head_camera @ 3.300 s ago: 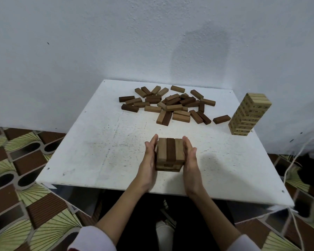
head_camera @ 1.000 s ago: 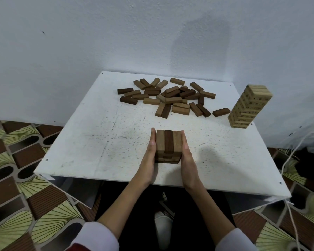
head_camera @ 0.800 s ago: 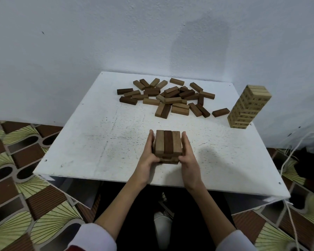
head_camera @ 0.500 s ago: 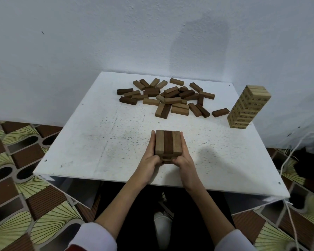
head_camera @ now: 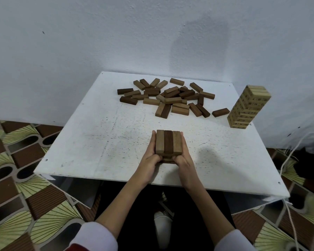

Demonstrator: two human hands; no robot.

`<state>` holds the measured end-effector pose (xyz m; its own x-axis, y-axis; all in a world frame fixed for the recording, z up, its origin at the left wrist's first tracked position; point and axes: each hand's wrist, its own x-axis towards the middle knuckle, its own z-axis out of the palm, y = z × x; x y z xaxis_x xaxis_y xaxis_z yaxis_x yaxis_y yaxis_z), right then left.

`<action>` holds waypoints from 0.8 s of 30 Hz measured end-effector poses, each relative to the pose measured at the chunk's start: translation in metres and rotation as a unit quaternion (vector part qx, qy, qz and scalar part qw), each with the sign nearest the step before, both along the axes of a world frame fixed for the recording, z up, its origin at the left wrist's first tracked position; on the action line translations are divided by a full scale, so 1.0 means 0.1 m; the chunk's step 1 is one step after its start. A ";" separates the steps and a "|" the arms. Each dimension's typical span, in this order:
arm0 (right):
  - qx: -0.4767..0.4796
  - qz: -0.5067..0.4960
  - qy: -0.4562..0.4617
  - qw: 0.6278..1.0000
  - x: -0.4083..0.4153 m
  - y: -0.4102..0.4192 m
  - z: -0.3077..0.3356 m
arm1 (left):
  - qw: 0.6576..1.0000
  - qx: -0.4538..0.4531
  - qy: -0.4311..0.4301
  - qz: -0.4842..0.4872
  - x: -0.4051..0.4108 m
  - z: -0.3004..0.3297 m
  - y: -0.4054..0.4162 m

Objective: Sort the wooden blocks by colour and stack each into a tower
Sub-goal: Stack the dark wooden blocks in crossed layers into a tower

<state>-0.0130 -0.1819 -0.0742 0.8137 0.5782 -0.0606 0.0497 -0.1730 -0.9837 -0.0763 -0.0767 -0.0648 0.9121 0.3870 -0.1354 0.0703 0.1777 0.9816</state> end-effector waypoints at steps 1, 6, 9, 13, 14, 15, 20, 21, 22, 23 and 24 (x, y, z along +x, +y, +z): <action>0.000 0.000 -0.001 1.000 0.00 0.00 0.00 | 1.000 0.000 0.000 -0.001 0.00 0.00 0.00; -0.001 -0.002 -0.003 1.000 -0.01 0.01 0.02 | 1.000 0.017 0.005 0.006 -0.01 0.00 0.00; 0.002 -0.002 -0.002 1.000 -0.02 0.01 0.02 | 1.000 0.019 0.000 0.007 -0.02 0.02 0.00; 0.021 0.000 0.004 1.000 -0.03 0.00 0.05 | 1.000 0.006 -0.022 0.003 -0.05 0.09 -0.05; 0.026 0.001 0.004 1.000 -0.04 0.00 0.07 | 1.000 0.006 -0.026 0.001 -0.05 0.09 -0.06; 0.030 0.003 0.002 1.000 -0.04 0.00 0.08 | 0.999 0.008 -0.031 -0.002 -0.06 0.10 -0.06; 0.033 0.004 -0.012 0.999 -0.04 0.00 0.07 | 0.999 0.008 -0.032 -0.008 -0.07 0.15 -0.09; 0.035 0.003 -0.013 0.999 -0.04 0.00 0.07 | 0.999 0.007 -0.032 -0.010 -0.07 0.16 -0.10; 0.034 0.003 -0.015 0.999 -0.04 0.00 0.07 | 0.999 0.007 -0.032 -0.009 -0.07 0.16 -0.10; 0.034 0.003 -0.016 0.999 -0.04 0.00 0.07 | 0.999 0.007 -0.032 -0.010 -0.06 0.16 -0.10; 0.032 0.002 -0.017 0.999 -0.04 0.00 0.07 | 0.999 0.007 -0.030 -0.011 -0.07 0.15 -0.10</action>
